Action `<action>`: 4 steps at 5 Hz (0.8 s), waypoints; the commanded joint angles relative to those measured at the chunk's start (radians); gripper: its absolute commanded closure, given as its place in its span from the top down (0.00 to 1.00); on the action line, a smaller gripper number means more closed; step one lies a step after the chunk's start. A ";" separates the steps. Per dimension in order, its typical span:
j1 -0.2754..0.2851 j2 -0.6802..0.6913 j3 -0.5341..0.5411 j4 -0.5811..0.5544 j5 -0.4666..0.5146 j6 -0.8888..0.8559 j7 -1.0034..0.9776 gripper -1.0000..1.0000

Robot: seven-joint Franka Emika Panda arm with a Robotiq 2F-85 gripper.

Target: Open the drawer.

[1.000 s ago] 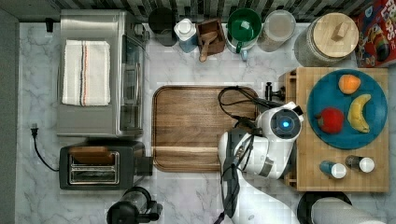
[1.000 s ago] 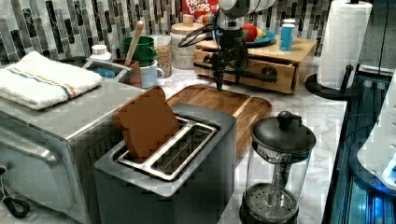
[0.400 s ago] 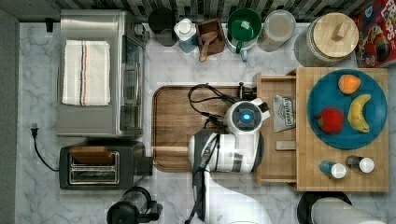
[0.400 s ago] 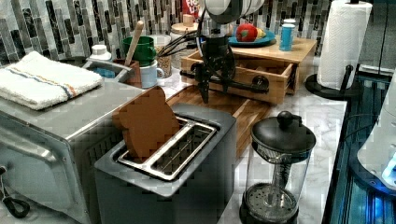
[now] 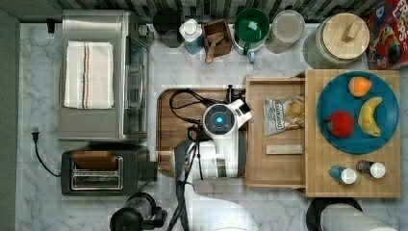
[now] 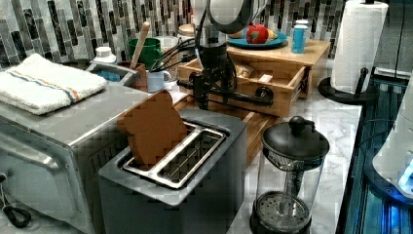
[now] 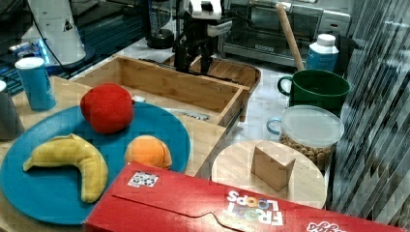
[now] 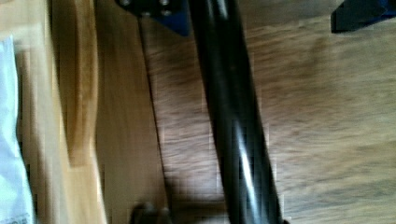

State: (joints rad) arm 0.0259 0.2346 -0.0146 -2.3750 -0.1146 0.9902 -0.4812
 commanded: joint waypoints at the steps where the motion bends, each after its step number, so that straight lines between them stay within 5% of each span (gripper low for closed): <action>1: 0.097 -0.035 0.099 0.069 -0.018 -0.005 0.123 1.00; 4: 0.085 -0.013 0.118 0.099 -0.003 -0.011 0.153 1.00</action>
State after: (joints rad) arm 0.0325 0.2338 0.0262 -2.3672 -0.1409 0.9780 -0.3770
